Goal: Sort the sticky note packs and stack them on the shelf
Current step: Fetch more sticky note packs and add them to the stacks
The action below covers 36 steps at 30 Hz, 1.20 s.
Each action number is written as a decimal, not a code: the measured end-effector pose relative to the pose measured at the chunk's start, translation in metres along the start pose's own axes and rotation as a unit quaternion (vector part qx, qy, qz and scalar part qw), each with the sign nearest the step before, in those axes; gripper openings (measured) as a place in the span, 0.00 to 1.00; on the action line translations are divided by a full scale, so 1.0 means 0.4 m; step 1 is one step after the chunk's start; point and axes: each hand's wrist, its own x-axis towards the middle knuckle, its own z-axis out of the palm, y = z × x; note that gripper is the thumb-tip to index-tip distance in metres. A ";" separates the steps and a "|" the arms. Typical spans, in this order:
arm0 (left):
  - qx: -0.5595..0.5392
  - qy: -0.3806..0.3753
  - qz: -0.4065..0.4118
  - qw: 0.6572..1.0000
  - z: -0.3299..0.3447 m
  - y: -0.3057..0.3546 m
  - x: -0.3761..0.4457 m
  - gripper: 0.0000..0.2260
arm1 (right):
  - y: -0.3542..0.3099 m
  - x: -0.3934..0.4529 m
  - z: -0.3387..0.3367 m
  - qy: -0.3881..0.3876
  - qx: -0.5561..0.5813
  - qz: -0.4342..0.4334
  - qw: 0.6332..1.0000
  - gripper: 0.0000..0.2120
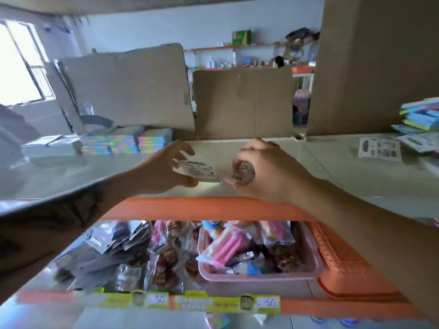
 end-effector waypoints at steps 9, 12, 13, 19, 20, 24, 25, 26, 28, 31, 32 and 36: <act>0.010 -0.059 -0.005 0.998 -0.245 -0.304 -0.027 0.30 | -0.233 0.240 0.178 -0.079 0.011 -0.019 0.997 0.24; 0.026 -0.084 0.011 0.996 -0.311 -0.407 -0.020 0.28 | -0.276 0.316 0.222 -0.109 0.036 -0.018 0.993 0.18; 0.030 -0.093 0.018 0.995 -0.330 -0.433 -0.017 0.27 | -0.287 0.337 0.234 -0.112 0.047 -0.021 0.992 0.19; 0.047 -0.130 0.037 0.990 -0.397 -0.511 0.001 0.31 | -0.338 0.419 0.276 -0.175 0.062 -0.020 0.982 0.17; 0.044 -0.135 0.036 0.989 -0.397 -0.519 0.002 0.31 | -0.344 0.426 0.277 -0.185 0.060 -0.019 0.981 0.17; 0.032 -0.103 0.054 0.993 -0.389 -0.540 0.000 0.31 | -0.358 0.463 0.287 -0.183 0.048 -0.032 0.981 0.20; 0.025 -0.092 0.062 0.993 -0.390 -0.538 -0.001 0.30 | -0.366 0.474 0.290 -0.183 0.042 -0.042 0.981 0.22; 0.013 -0.080 0.071 0.994 -0.392 -0.535 -0.001 0.29 | -0.374 0.485 0.295 -0.187 0.033 -0.054 0.980 0.24; -0.038 -0.058 0.075 0.995 -0.394 -0.523 -0.004 0.23 | -0.391 0.502 0.313 -0.190 0.035 -0.067 0.979 0.23; -0.148 -0.042 0.039 0.987 -0.392 -0.505 -0.008 0.28 | -0.386 0.516 0.344 -0.120 0.095 -0.068 0.986 0.12; -0.166 -0.040 0.027 0.985 -0.389 -0.505 -0.008 0.35 | -0.381 0.518 0.352 -0.102 0.110 -0.065 0.986 0.09; -0.173 -0.039 0.039 0.983 -0.383 -0.503 -0.001 0.33 | -0.375 0.512 0.362 -0.063 0.192 -0.037 0.979 0.06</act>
